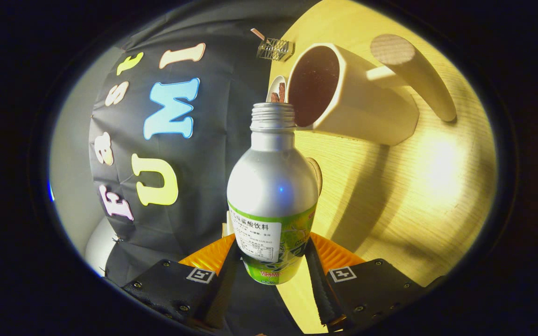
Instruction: Take the bottle from table, then pour the juice into the cup, finally place the bottle on the coaster
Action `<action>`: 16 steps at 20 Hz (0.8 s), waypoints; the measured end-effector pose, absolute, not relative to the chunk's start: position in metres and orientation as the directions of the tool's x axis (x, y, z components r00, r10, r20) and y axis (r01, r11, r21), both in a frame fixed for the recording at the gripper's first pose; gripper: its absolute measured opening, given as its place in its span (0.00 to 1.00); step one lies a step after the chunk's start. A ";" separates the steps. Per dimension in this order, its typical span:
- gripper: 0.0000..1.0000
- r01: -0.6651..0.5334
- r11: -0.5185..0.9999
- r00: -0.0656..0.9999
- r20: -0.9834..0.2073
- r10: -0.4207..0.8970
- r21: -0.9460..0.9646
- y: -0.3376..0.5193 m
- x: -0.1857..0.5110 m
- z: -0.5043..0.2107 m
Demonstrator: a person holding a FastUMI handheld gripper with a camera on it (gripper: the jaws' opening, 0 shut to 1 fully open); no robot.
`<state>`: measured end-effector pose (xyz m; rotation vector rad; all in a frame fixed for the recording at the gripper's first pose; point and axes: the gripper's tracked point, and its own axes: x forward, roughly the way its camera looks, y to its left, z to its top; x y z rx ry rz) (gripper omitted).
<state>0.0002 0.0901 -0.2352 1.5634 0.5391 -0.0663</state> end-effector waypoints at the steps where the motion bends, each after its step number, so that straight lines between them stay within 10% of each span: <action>1: 0.74 0.375 0.022 0.882 -0.364 0.298 0.927 0.091 0.001 -0.234; 16: 0.74 0.365 -0.115 0.899 -0.318 0.301 0.924 0.095 0.009 -0.224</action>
